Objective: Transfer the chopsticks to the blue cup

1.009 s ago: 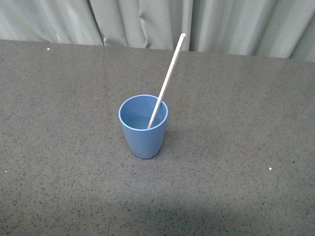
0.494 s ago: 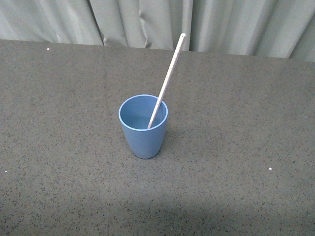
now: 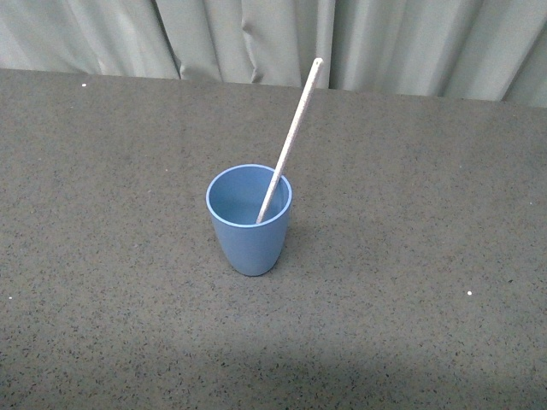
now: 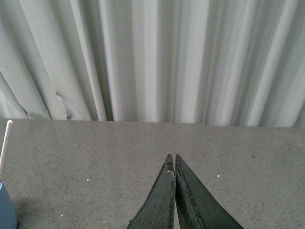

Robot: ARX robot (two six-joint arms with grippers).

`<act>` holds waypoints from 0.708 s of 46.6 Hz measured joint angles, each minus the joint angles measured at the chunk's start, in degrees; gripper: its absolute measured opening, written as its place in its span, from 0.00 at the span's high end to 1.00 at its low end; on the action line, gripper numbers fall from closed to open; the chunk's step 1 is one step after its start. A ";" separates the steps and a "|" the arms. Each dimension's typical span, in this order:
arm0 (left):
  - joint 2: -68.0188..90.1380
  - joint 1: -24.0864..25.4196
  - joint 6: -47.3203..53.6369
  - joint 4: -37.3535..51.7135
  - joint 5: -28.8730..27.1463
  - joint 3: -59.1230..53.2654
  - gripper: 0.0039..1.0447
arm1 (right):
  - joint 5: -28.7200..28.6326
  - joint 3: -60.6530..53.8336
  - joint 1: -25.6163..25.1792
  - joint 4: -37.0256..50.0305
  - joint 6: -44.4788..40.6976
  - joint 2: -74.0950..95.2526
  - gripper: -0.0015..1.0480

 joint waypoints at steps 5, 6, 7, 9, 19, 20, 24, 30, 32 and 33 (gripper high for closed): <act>0.00 0.00 -0.02 0.00 0.00 0.00 0.06 | 0.00 0.00 0.00 -1.66 0.00 -1.68 0.99; 0.00 0.00 0.00 0.00 0.00 0.00 0.06 | 0.00 0.00 0.00 -1.86 0.00 -1.88 0.99; 0.00 0.00 -0.02 0.02 0.00 0.00 0.06 | 0.00 0.00 0.00 -2.32 0.00 -2.32 0.99; 0.00 0.00 0.00 0.00 0.00 0.00 0.06 | 0.00 0.00 0.00 -3.13 -0.02 -3.13 0.99; 0.00 0.00 -0.02 0.00 0.00 0.00 0.06 | -0.15 0.04 0.00 -12.70 -0.04 -12.46 0.99; 0.00 0.00 0.00 0.00 0.00 0.00 0.06 | -0.13 0.04 0.00 -12.76 -0.04 -12.46 0.99; 0.00 0.00 0.00 0.00 0.00 0.00 0.06 | -0.15 0.04 0.00 -12.85 -0.13 -12.46 0.92; 0.00 0.00 0.00 0.00 0.00 0.00 0.06 | -0.15 0.04 0.00 -12.85 -0.13 -12.48 0.75; 0.00 0.00 0.00 0.02 -0.02 0.00 0.06 | -0.15 0.04 0.00 -12.85 -0.13 -12.50 0.65; 0.00 0.00 -0.02 0.00 0.00 0.00 0.06 | -0.15 0.04 0.00 -12.85 -0.13 -12.50 0.62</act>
